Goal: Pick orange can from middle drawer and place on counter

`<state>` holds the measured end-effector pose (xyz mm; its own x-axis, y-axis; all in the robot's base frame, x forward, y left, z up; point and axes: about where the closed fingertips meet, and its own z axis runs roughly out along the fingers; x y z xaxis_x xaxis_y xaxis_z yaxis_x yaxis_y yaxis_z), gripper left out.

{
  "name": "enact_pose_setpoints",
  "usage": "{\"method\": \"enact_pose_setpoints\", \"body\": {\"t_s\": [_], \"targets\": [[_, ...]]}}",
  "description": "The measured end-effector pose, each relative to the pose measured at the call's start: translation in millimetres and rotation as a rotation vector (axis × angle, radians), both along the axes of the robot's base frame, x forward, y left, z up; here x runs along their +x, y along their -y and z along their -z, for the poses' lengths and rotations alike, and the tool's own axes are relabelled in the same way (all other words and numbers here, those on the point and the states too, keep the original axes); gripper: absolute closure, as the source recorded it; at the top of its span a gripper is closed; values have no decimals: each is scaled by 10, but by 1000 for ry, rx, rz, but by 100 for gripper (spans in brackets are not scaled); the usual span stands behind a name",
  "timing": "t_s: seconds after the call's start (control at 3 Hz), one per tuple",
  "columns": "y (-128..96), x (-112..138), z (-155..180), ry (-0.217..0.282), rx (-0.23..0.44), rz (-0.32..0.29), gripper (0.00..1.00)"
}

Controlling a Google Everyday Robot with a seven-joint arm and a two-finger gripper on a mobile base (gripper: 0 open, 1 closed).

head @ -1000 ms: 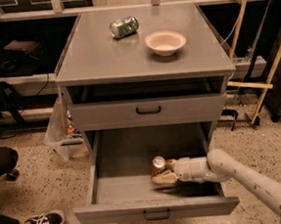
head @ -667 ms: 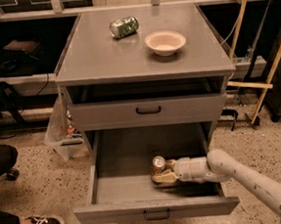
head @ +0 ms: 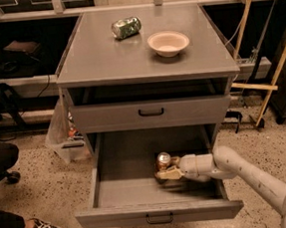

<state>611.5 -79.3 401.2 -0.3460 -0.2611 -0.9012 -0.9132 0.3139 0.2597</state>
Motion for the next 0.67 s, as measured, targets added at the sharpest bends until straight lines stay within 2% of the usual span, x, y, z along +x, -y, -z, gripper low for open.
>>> {"method": "enact_pose_setpoints", "body": {"t_s": [0.33,0.67], "targets": [[275,158,-367,58,-10,20,100],[721,141,-1063,182,-162,102,100]]}}
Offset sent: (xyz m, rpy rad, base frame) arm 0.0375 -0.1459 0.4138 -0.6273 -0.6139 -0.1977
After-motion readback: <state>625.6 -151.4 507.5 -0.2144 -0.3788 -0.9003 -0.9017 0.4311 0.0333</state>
